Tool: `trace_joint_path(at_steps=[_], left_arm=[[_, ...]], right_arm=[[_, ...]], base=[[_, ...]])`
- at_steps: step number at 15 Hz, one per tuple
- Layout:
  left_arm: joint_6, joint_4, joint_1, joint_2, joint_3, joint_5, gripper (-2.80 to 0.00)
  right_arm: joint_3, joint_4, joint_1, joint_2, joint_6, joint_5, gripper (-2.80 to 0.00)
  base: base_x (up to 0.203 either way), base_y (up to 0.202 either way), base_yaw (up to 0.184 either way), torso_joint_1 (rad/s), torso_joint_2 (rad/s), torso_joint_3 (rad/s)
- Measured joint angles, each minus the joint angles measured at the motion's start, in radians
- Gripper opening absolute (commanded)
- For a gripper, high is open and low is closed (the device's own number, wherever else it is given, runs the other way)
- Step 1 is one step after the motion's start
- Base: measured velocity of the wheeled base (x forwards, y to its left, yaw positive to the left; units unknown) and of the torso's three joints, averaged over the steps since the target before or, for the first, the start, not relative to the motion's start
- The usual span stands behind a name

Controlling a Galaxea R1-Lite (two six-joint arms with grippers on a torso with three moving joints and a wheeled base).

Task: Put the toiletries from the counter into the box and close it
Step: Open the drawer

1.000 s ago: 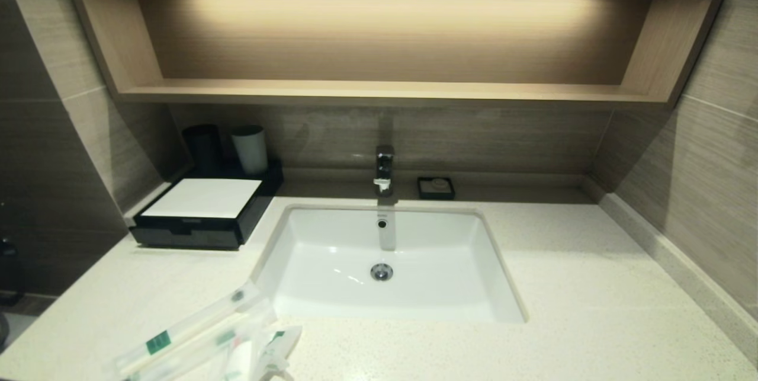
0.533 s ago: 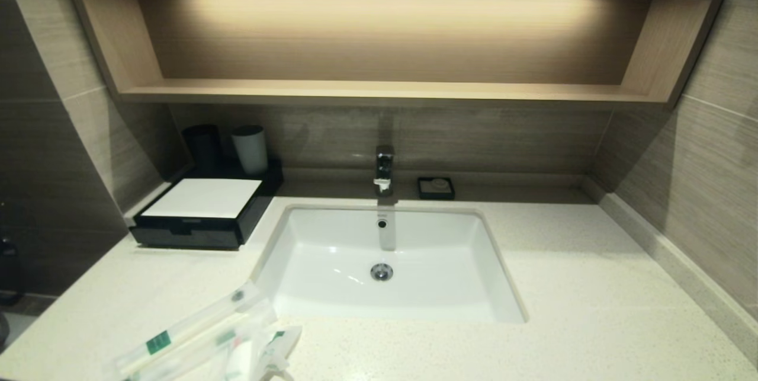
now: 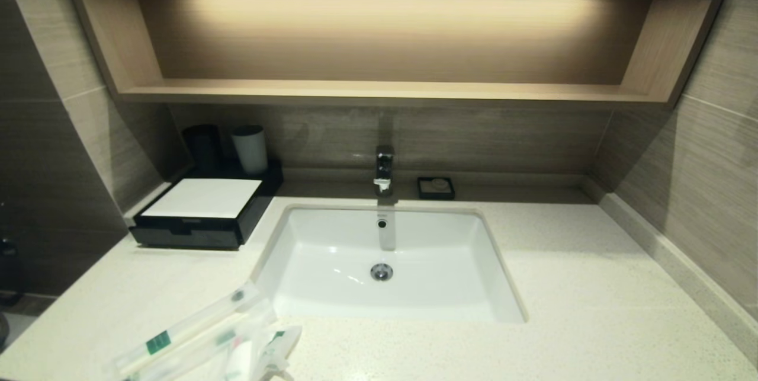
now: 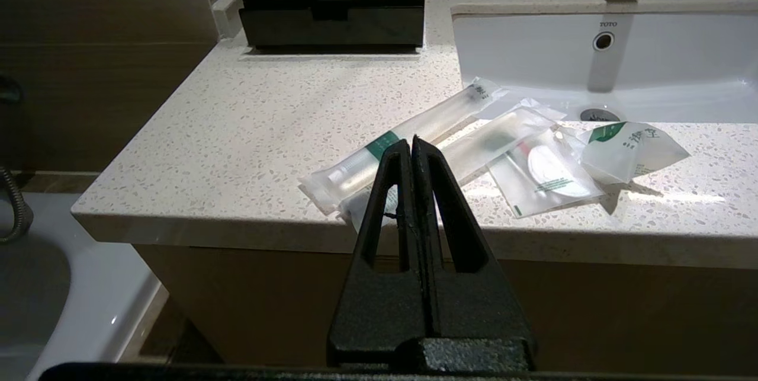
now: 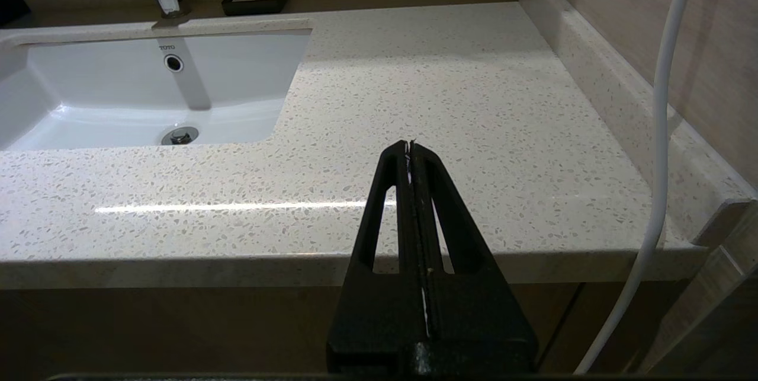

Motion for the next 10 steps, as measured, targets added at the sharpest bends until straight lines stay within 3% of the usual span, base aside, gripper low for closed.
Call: trace_joint_path(at_steps=[2,6,8,10], left_arm=[[0.002,0.051,0.000,0.000,-0.050,-0.003,-2.80],[0.004,0.295,-0.001,0.014,-0.304,-0.034,-2.80],[0.005,0.376,-0.002,0.075,-0.399,-0.003,-2.80],[-0.013,0.380,-0.002,0.200,-0.495,0.056,-2.80]], right_arm=[[0.000,0.000,0.000,0.000,0.000,0.000,-2.80],[0.000,0.000,0.000,0.000,0.000,0.000,-2.80],[0.000,0.000,0.000,0.000,0.000,0.000,-2.80],[0.000,0.000,0.000,0.000,0.000,0.000,-2.80]], base=[[0.000,0.000,0.000,0.000,0.00,0.000],[0.000,0.000,0.000,0.000,0.00,0.000],[0.000,0.000,0.000,0.000,0.00,0.000],[0.000,0.000,0.000,0.000,0.00,0.000]])
